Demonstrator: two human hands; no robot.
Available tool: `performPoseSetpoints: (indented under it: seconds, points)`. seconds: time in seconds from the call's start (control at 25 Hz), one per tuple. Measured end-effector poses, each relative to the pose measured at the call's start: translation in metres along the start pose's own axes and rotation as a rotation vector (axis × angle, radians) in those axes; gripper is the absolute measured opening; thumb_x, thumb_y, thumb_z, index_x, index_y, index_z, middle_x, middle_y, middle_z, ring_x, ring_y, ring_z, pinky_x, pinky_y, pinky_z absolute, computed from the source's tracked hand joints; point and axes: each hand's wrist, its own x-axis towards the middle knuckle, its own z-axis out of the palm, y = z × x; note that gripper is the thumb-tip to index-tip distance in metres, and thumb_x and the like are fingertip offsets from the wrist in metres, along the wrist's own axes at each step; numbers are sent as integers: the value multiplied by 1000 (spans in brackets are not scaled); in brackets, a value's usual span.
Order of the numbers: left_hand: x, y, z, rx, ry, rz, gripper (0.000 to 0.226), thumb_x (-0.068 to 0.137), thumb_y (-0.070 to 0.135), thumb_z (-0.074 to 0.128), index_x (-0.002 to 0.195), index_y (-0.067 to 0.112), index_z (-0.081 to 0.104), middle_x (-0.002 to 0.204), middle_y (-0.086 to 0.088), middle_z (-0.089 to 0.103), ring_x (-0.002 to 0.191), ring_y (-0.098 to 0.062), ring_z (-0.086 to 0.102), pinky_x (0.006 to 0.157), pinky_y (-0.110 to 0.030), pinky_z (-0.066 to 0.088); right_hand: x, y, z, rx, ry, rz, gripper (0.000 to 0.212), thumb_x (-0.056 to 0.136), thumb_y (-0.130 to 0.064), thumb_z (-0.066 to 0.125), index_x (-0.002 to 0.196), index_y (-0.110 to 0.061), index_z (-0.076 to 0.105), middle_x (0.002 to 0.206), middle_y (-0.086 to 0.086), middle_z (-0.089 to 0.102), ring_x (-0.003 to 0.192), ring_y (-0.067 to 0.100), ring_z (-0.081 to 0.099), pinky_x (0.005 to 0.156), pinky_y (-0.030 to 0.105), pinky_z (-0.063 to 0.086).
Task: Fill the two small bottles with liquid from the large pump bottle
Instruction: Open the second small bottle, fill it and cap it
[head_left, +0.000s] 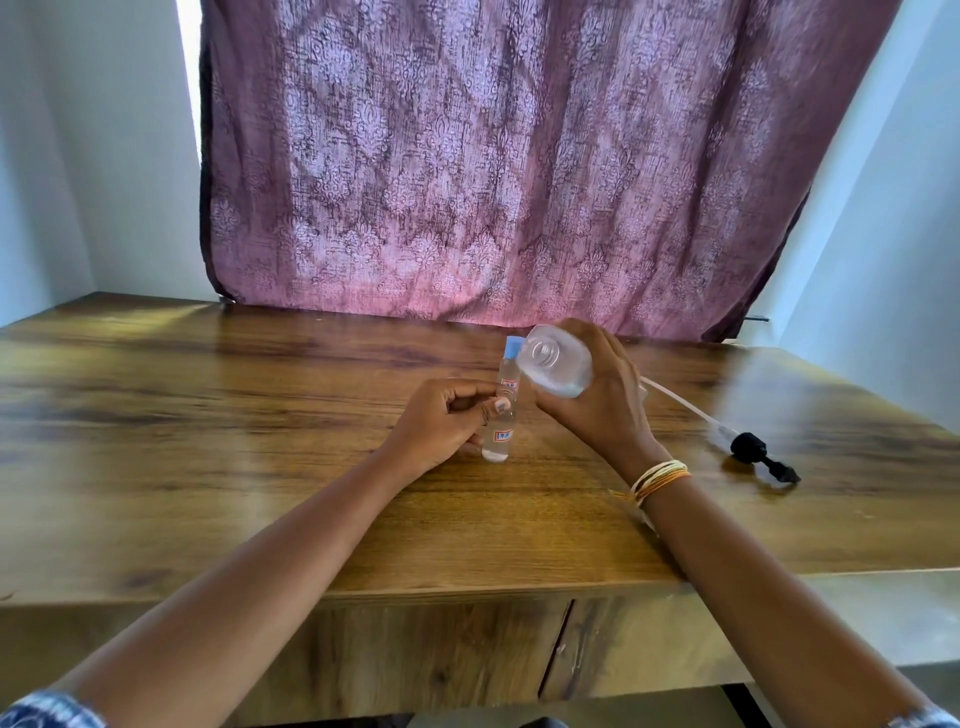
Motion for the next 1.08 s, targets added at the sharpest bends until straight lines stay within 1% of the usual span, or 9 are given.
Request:
performPoseSetpoints:
  seconds: [0.28,0.32,0.36,0.44,0.56,0.68,0.84,0.96,1.08]
  points:
    - [-1,-1,-1,-6,-15,-18,25,79,14,74,103,23,69,93,-5,74,71,-7,71,59,-26,60,29,-1,-13,174,85,290,74,57,-28,88,118,-15,49,100,-15,58,83,-3,57,74,11,45]
    - [-2,0,-2,-15,-14,-23,24,79,14,74,101,24,69,93,-5,74,69,-7,70,58,-26,60,37,1,-16,219,74,372,76,57,-29,88,119,-14,47,102,-11,59,86,-1,59,77,15,48]
    - [-2,1,-2,-26,-15,-25,22,80,13,74,98,25,68,92,-5,74,68,-7,71,57,-25,59,43,4,-18,274,58,444,74,57,-27,87,117,-15,46,105,-4,61,90,7,62,80,25,54]
    - [-2,1,-3,-40,-19,-34,21,80,13,73,98,24,69,91,-4,74,70,-9,72,56,-25,59,53,12,-22,380,28,523,54,63,-14,85,103,-18,49,104,8,66,91,24,69,82,46,58]
    - [-1,0,-4,-14,-19,-36,29,80,15,74,109,15,68,98,-8,74,83,-19,73,59,-26,60,61,18,-27,488,6,606,35,69,-5,81,88,-17,55,89,12,70,77,28,71,79,54,59]
    - [1,-4,-4,-5,1,-39,28,78,19,76,105,22,69,100,-10,75,88,-24,73,60,-27,60,67,27,-31,530,-16,658,37,76,3,75,84,-20,47,81,4,65,71,26,66,79,52,57]
    - [3,-5,-4,25,-3,-39,30,78,20,76,107,19,70,97,-9,76,81,-20,73,59,-25,59,72,57,-30,477,5,680,43,72,-4,80,98,-11,48,97,10,65,82,33,68,79,51,58]
    - [3,-4,-5,27,-3,-34,30,79,17,75,108,17,70,97,-10,75,75,-13,71,58,-22,58,79,75,-29,469,23,683,48,74,-5,79,109,-8,46,108,17,64,75,22,70,63,35,60]
    - [0,-1,-6,10,-16,-22,24,79,14,75,99,25,70,96,-8,75,70,-8,70,58,-22,58,80,83,-29,516,18,700,46,76,-2,76,111,-4,47,99,13,64,58,5,68,51,20,54]
